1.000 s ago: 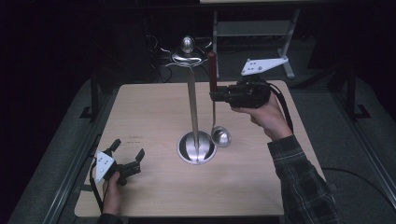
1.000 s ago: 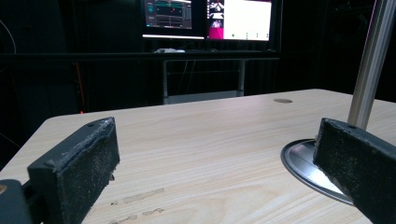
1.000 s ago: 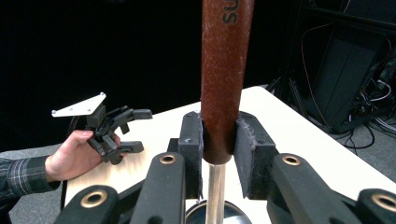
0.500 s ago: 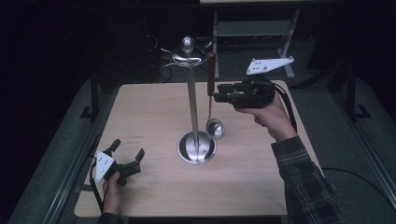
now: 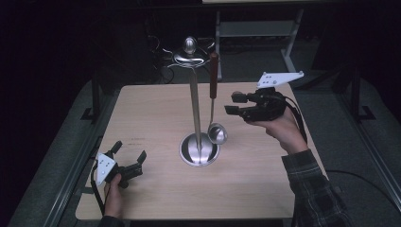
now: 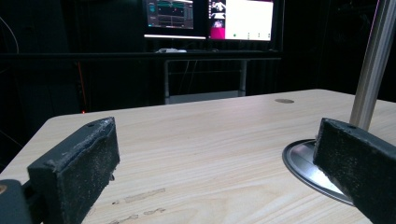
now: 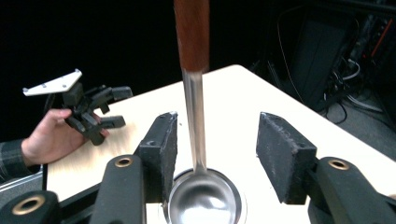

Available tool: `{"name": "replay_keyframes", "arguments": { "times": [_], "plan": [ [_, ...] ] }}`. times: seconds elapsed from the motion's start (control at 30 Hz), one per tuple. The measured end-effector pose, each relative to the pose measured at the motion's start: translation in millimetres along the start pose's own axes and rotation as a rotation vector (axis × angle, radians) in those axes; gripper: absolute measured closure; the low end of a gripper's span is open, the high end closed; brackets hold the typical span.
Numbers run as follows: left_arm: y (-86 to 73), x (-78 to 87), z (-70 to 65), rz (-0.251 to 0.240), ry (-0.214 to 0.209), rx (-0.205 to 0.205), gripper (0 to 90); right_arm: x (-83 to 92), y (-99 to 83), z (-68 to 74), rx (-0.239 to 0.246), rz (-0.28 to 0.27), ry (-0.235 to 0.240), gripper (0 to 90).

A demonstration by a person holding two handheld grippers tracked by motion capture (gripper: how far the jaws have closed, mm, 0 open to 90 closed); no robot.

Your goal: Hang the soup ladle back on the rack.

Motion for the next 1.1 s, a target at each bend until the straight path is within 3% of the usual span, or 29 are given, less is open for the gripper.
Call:
{"name": "replay_keyframes", "arguments": {
  "times": [0.3,0.67,1.1],
  "plan": [
    [0.0,0.0,0.1,0.000,-0.003,-0.002,0.0,3.6,-24.9,-3.9,-0.021,0.031,-0.033,43.5],
    [0.0,-0.1,-0.4,-0.002,-0.002,0.000,0.0,9.3,-71.0,-13.8,-0.067,0.061,-0.093,40.3],
    [-0.2,0.2,0.6,0.000,-0.004,0.004,0.0,13.0,-122.6,-13.8,-0.097,0.106,-0.178,37.9]
  ]
}}
Point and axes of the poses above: each handheld gripper's, and its own axes: x roughly backward along the jaws, y roughly out of its top, z roughly to its left, the point moved 3 cm from there along -x, roughly forward along the jaws, and after that the axes turned 2 degrees about -x, right-handed, at the moved point
